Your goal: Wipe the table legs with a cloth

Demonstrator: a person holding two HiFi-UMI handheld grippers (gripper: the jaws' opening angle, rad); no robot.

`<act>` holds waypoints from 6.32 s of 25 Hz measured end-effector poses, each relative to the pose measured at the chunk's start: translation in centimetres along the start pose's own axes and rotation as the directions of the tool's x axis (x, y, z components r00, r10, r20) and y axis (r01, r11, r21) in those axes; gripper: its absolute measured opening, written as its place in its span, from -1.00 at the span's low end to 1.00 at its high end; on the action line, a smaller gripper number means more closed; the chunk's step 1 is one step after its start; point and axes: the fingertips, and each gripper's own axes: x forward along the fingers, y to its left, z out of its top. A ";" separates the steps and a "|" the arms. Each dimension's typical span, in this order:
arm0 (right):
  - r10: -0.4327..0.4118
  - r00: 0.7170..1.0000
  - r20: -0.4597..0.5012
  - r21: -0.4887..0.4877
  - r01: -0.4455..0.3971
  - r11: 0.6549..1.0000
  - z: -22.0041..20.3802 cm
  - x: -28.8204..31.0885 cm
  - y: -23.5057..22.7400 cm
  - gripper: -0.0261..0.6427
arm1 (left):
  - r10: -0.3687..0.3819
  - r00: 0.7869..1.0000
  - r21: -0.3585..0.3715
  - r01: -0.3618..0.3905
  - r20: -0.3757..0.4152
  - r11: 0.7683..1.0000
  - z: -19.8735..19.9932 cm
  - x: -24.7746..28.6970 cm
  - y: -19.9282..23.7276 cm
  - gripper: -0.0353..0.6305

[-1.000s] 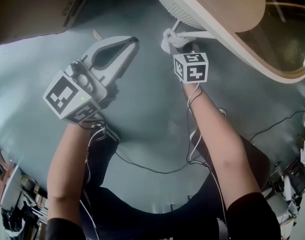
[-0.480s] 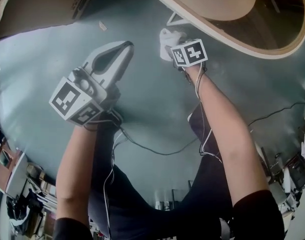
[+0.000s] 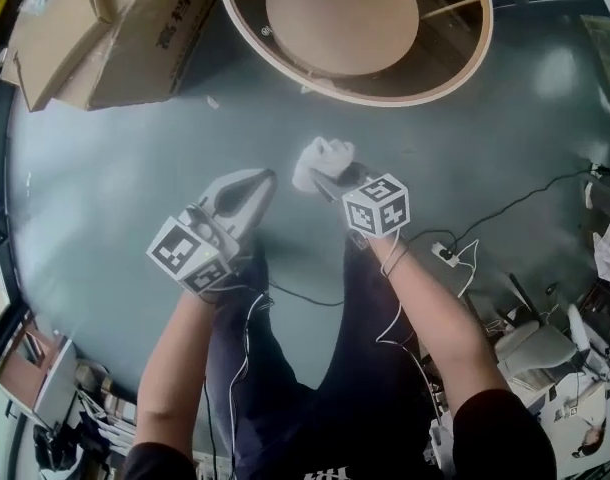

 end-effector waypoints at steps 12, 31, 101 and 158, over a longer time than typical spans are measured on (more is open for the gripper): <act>0.027 0.956 0.292 -0.299 0.064 0.952 4.5 -12.7 5.9 -0.68 | -0.044 0.997 0.139 0.052 -0.064 0.989 2.2 -2.5 -6.2 -0.88; -0.038 0.983 0.180 -0.490 0.123 0.863 1.5 1.1 -13.8 -0.68 | 0.013 1.000 0.274 -0.005 -0.025 0.962 -6.6 2.8 3.7 -0.88; -0.057 0.980 0.193 -0.741 0.183 0.646 -4.5 24.4 -29.3 -0.68 | 0.065 0.998 0.481 -0.048 -0.020 0.876 -20.8 11.7 24.5 -0.88; 0.025 0.982 0.190 -0.807 0.141 0.574 -4.7 27.1 -28.3 -0.68 | -0.029 0.995 0.511 0.075 -0.096 0.856 -20.1 14.7 21.1 -0.88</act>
